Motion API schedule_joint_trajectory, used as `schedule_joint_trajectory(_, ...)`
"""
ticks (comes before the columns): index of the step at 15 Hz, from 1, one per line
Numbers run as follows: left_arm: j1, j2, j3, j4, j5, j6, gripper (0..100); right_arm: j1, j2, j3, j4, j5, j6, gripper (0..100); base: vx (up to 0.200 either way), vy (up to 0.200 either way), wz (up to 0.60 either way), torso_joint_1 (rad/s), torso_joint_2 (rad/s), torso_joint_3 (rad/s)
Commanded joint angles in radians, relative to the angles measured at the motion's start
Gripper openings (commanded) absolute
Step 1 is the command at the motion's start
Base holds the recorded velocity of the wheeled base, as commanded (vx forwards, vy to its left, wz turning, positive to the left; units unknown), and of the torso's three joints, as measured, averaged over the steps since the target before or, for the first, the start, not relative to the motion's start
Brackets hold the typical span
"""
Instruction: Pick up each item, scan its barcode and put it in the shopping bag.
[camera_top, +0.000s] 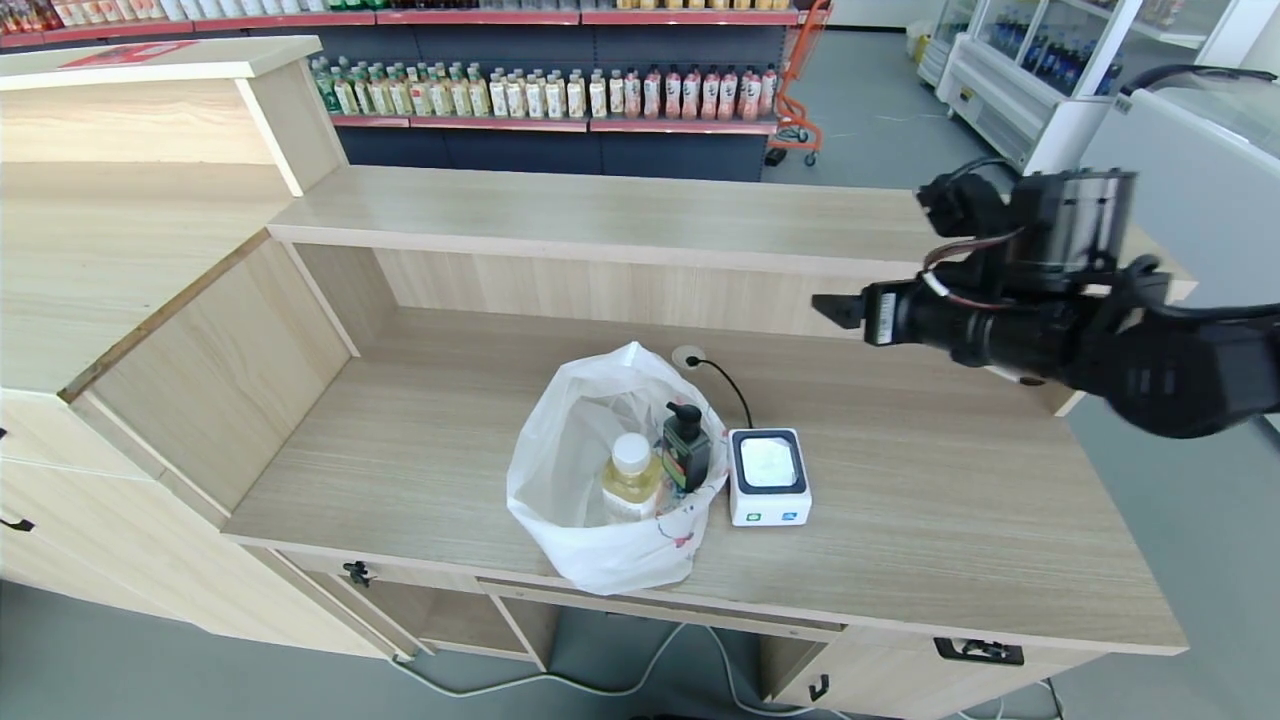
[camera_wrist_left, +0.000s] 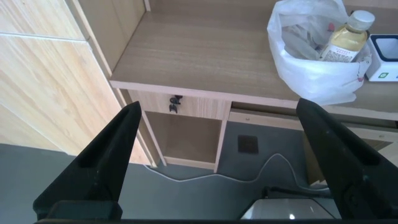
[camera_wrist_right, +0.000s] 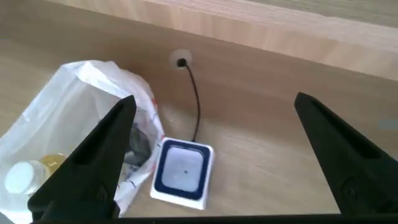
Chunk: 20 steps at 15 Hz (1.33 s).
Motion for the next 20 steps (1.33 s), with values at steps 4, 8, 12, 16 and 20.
schedule_joint_trajectory(4, 0.000, 0.001, 0.000, 0.000, 0.000, 0.000, 100, -0.154, -0.823, 0.516, 0.418, -0.236, 0.001, 100, 0.000, 0.000, 0.00, 0.000, 0.00, 0.000)
schedule_joint_trajectory(8, 0.000, 0.000, 0.000, 0.000, 0.000, 0.000, 100, -0.214, -1.176, 0.856, 0.416, -0.235, 0.001, 100, 0.000, 0.000, 0.00, 0.000, 0.00, 0.000)
schedule_joint_trajectory(12, 0.000, 0.001, 0.000, 0.000, 0.000, 0.000, 100, -0.286, -1.515, 1.086, 0.421, -0.095, -0.087, 100, 0.000, 0.000, 0.00, 0.000, 0.00, 0.000)
schedule_joint_trajectory(16, 0.000, 0.000, 0.000, 0.000, 0.000, 0.000, 100, -0.352, -1.693, 1.180, 0.433, -0.027, -0.081, 100, 0.000, 0.000, 0.00, 0.000, 0.00, 0.000)
schedule_joint_trajectory(20, 0.000, 0.000, -0.002, 0.000, 0.000, 0.000, 100, -0.323, -1.782, 1.177, 0.445, -0.011, -0.088, 100, 0.000, 0.000, 0.00, 0.000, 0.00, 0.000)
